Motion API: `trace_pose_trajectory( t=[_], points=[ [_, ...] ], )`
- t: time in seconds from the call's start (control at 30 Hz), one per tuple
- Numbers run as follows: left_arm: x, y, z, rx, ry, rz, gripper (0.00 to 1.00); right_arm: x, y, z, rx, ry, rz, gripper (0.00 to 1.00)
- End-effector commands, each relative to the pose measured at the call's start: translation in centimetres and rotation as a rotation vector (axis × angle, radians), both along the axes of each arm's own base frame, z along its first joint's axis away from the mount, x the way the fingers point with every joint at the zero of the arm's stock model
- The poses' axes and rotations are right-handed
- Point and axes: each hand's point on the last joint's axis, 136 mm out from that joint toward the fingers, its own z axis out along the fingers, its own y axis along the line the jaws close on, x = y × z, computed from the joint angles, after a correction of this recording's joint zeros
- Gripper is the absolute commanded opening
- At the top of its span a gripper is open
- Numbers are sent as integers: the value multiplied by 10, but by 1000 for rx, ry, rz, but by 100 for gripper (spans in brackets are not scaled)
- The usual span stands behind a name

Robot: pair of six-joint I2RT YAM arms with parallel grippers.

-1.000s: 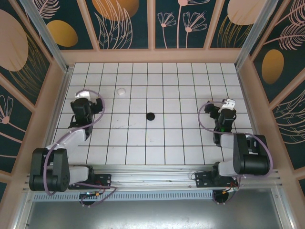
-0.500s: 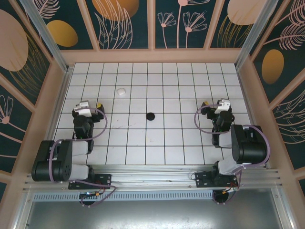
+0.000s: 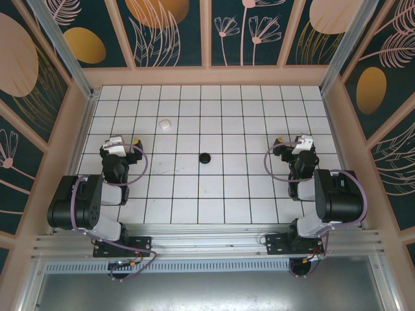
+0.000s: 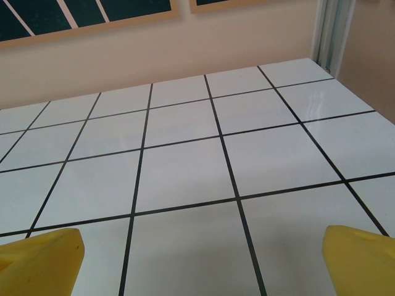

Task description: Insert wireless bluetooth earbuds into charging case

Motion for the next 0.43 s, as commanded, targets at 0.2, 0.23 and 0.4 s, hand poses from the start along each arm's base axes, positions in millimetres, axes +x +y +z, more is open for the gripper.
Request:
trace_pose_trajectory(
  t=[0.2, 0.23, 0.4],
  points=[
    [3, 1, 14, 2, -49, 4, 99, 2, 7, 9, -10, -40, 37, 99],
    [3, 1, 14, 3, -49, 4, 99, 2, 7, 9, -10, -41, 36, 99],
    [3, 1, 14, 2, -49, 3, 99, 1, 7, 9, -11, -42, 37, 99]
  ],
)
